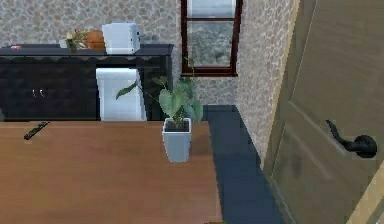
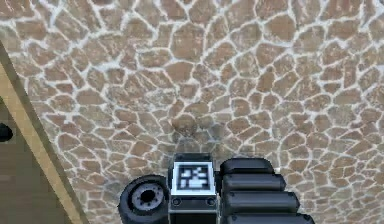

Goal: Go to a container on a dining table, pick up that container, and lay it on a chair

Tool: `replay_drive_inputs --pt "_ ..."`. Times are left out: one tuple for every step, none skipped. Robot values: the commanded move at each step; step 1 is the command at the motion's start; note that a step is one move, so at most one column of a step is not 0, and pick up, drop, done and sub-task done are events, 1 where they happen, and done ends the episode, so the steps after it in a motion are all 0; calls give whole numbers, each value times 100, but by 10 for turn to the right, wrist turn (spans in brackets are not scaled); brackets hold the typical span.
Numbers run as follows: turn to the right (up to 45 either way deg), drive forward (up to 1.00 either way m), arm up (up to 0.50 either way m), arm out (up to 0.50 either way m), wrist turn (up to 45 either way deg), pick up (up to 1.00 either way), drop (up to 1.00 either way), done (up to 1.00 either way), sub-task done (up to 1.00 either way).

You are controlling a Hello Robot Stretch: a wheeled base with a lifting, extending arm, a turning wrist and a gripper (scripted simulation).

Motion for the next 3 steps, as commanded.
replay_drive_inputs --pt "-450 0 0 0 0 0 0 0 0" --pt "-450 0 0 0 0 0 0 0 0" --pt "-450 0 0 0 0 0 0 0 0"
